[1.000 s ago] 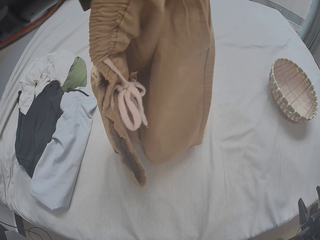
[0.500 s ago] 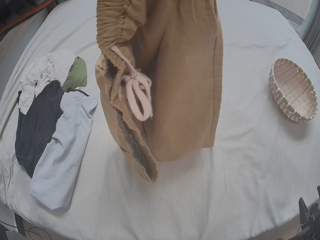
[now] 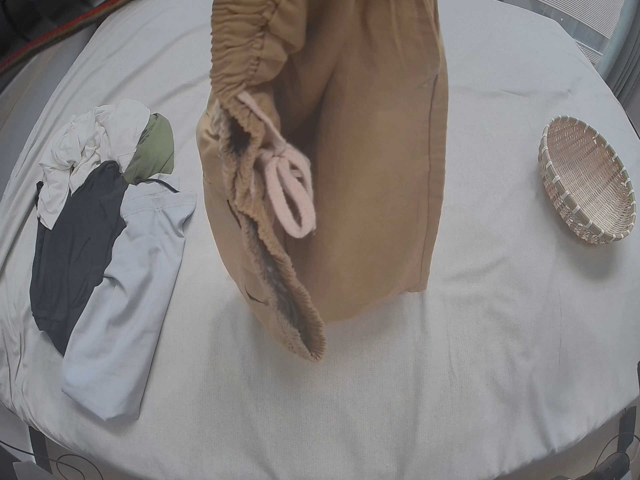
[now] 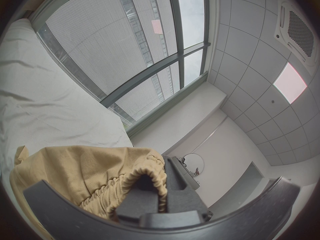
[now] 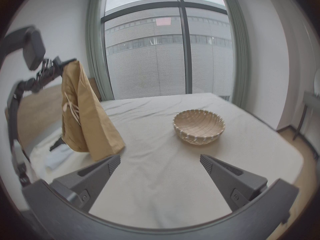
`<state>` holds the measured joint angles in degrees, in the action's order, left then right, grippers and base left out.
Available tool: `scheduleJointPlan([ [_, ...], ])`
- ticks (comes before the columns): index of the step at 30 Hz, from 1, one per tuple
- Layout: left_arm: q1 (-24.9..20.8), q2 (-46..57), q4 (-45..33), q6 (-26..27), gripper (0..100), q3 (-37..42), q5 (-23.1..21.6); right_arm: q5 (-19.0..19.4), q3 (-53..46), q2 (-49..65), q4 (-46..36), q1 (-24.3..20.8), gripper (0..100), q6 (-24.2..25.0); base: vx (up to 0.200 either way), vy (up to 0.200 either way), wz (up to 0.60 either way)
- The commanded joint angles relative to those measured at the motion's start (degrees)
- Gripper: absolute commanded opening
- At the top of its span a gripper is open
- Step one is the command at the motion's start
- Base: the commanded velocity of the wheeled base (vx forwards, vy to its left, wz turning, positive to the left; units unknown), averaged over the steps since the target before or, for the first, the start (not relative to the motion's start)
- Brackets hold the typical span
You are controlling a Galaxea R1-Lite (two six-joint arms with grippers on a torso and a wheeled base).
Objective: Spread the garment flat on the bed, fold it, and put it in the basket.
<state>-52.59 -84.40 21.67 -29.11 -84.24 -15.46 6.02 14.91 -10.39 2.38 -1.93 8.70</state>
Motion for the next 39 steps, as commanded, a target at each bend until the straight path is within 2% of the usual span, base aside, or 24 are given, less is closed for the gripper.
scheduleJointPlan([
  [1,-0.1,-0.7,0.0,-0.1,0,-1.3,0.0,9.0,6.3,-20.2,4.2,-7.3,100,20.2,0.0,0.0,0.0],
  [8,-0.1,-0.7,0.0,0.0,0,-2.2,-0.1,11.5,6.6,-38.5,18.1,-15.4,100,22.8,0.0,0.0,0.0],
  [10,-0.3,-0.7,0.0,0.0,0,-2.3,-0.3,11.5,6.5,-40.9,20.3,-16.2,100,23.6,0.0,0.0,0.0],
  [13,-1.2,-0.5,0.1,-0.1,0,-2.6,-1.9,11.8,6.3,-48.4,27.9,-18.3,100,24.1,0.0,0.0,0.0],
  [18,-1.3,-0.7,0.1,-0.1,0,-2.7,-1.9,11.7,6.7,-54.7,31.8,-20.7,100,22.8,0.0,0.0,0.0],
  [27,-1.4,-0.7,0.1,-0.1,0,-2.7,-1.9,12.7,7.3,-68.5,41.2,-21.4,100,19.2,0.0,0.0,0.0],
  [30,-1.3,-0.8,0.1,0.0,0,-3.0,-1.9,13.3,7.3,-72.1,43.9,-23.5,100,17.6,0.0,0.0,0.0],
  [39,-1.4,-0.7,0.1,0.0,0,-2.8,-1.9,13.2,7.4,-79.3,48.9,-26.3,100,16.0,0.0,0.0,0.0],
])
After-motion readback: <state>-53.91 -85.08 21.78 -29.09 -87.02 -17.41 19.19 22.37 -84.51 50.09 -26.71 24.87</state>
